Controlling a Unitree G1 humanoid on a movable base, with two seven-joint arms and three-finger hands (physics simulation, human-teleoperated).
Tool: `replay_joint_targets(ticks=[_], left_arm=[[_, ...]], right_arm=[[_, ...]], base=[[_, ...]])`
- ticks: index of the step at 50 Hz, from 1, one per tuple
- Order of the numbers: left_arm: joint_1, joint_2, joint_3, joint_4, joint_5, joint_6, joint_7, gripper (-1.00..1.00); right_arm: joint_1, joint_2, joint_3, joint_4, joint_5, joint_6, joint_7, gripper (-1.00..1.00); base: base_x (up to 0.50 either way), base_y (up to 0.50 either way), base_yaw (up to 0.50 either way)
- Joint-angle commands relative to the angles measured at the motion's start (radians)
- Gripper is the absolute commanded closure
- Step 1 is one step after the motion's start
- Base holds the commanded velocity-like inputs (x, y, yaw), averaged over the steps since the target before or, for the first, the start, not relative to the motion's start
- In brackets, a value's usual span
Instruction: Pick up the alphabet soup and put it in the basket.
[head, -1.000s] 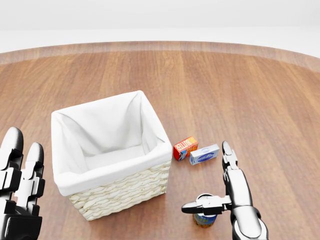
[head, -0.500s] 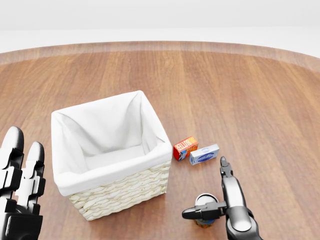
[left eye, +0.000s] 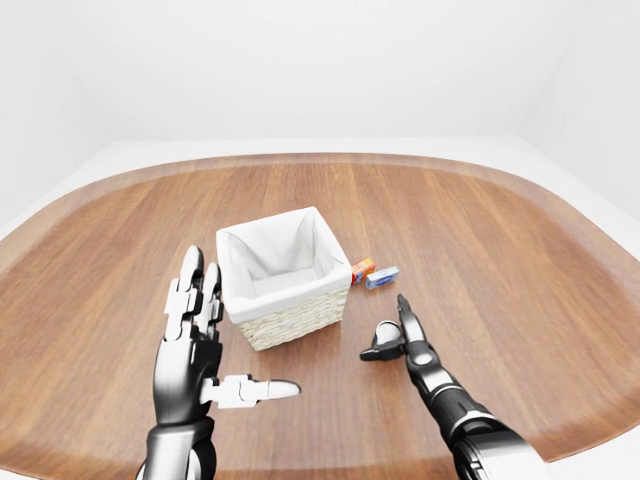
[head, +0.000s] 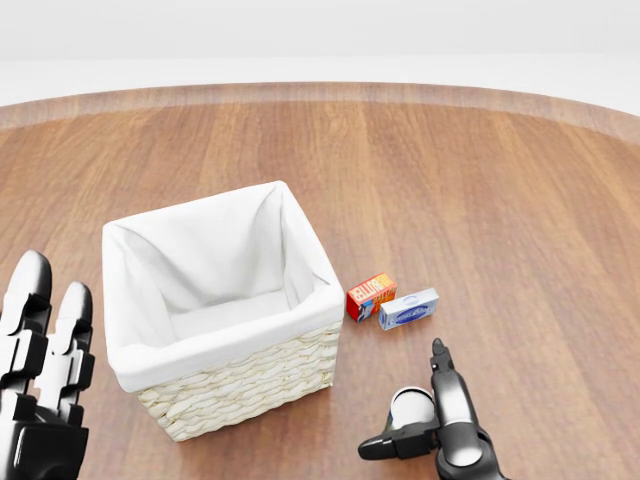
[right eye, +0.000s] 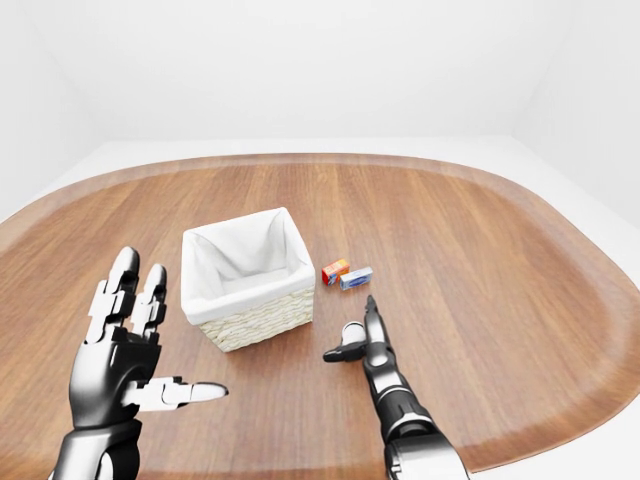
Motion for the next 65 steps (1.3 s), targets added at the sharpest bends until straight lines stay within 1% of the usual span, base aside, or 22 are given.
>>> replay_joint_targets(ticks=[1, 12, 22, 26, 37, 51, 52, 53, 54, 64, 65], left_arm=[[0.012, 0.004, -0.005, -0.015, -0.016, 0.006, -0.014, -1.00], [0.010, 0.005, -0.005, -0.017, -0.019, 0.010, -0.014, -1.00], [0.020, 0.007, -0.011, -0.022, -0.018, 0.003, -0.015, -1.00], [0.031, 0.008, -0.016, -0.027, -0.017, -0.004, -0.015, -1.00], [0.018, 0.010, -0.015, -0.017, -0.021, 0.003, -0.015, -1.00], [0.022, 0.013, -0.020, -0.022, -0.019, 0.002, -0.012, -1.00], [0.022, 0.013, -0.019, -0.021, -0.020, 0.002, -0.012, -1.00], [0.022, 0.013, -0.019, -0.022, -0.020, 0.002, -0.012, -1.00], [0.024, 0.013, -0.019, -0.024, -0.021, 0.002, -0.013, -1.00], [0.032, 0.013, -0.019, -0.033, -0.023, -0.001, -0.014, -1.00], [0.033, 0.013, -0.019, -0.034, -0.022, -0.002, -0.015, -1.00]], right_arm=[[-0.030, 0.021, 0.016, 0.102, -0.056, 0.000, -0.048, -1.00], [-0.032, 0.022, 0.010, 0.107, -0.062, 0.000, -0.046, -1.00], [-0.039, 0.031, 0.011, 0.137, -0.072, 0.000, -0.057, -1.00], [-0.045, 0.034, 0.011, 0.148, -0.081, 0.000, -0.064, -1.00], [-0.058, 0.039, 0.006, 0.157, -0.087, 0.000, -0.067, -1.00], [-0.055, 0.047, 0.012, 0.165, -0.102, 0.000, -0.080, -1.00], [-0.053, 0.047, 0.011, 0.165, -0.103, 0.000, -0.081, -0.53], [-0.052, 0.047, 0.010, 0.165, -0.103, 0.000, -0.083, 0.93], [-0.052, 0.047, 0.010, 0.166, -0.104, 0.000, -0.082, 1.00], [-0.051, 0.044, 0.008, 0.166, -0.109, 0.000, -0.088, 1.00], [-0.051, 0.043, 0.007, 0.164, -0.110, 0.000, -0.100, 1.00]], base=[[0.00, 0.00, 0.00], [0.00, 0.00, 0.00], [0.00, 0.00, 0.00], [0.00, 0.00, 0.00], [0.00, 0.00, 0.00], [0.00, 0.00, 0.00], [0.00, 0.00, 0.00], [0.00, 0.00, 0.00], [0.00, 0.00, 0.00], [0.00, 0.00, 0.00], [0.00, 0.00, 0.00]])
